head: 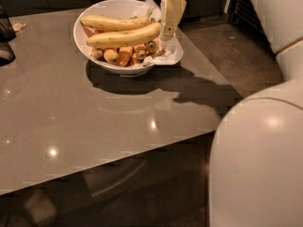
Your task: Pick banana from white bowl
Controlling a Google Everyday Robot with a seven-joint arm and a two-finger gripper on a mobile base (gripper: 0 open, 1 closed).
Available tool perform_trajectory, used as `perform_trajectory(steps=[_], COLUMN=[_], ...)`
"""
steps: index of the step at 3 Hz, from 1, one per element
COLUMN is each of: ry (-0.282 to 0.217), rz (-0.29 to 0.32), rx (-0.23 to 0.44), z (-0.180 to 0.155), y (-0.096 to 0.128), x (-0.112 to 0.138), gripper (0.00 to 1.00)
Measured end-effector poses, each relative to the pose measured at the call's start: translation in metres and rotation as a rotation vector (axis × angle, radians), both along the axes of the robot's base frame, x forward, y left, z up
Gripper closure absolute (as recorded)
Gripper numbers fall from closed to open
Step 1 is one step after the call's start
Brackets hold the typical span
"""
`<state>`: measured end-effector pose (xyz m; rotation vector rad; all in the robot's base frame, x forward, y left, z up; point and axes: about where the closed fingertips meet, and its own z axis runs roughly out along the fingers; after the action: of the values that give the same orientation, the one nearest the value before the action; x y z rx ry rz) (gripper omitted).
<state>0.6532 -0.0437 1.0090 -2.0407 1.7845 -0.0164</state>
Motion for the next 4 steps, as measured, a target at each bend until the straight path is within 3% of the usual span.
perform_trajectory(steps=[1, 3, 4], ry=[0.006, 0.028, 0.055], rz=[0.03, 0.067, 0.07], rx=[-0.006, -0.015, -0.014], z=[-0.007, -0.024, -0.036], y=[0.019, 0.045, 0.051], x=[0.013, 0.028, 0.032], gripper=[0.13, 0.46, 0.46])
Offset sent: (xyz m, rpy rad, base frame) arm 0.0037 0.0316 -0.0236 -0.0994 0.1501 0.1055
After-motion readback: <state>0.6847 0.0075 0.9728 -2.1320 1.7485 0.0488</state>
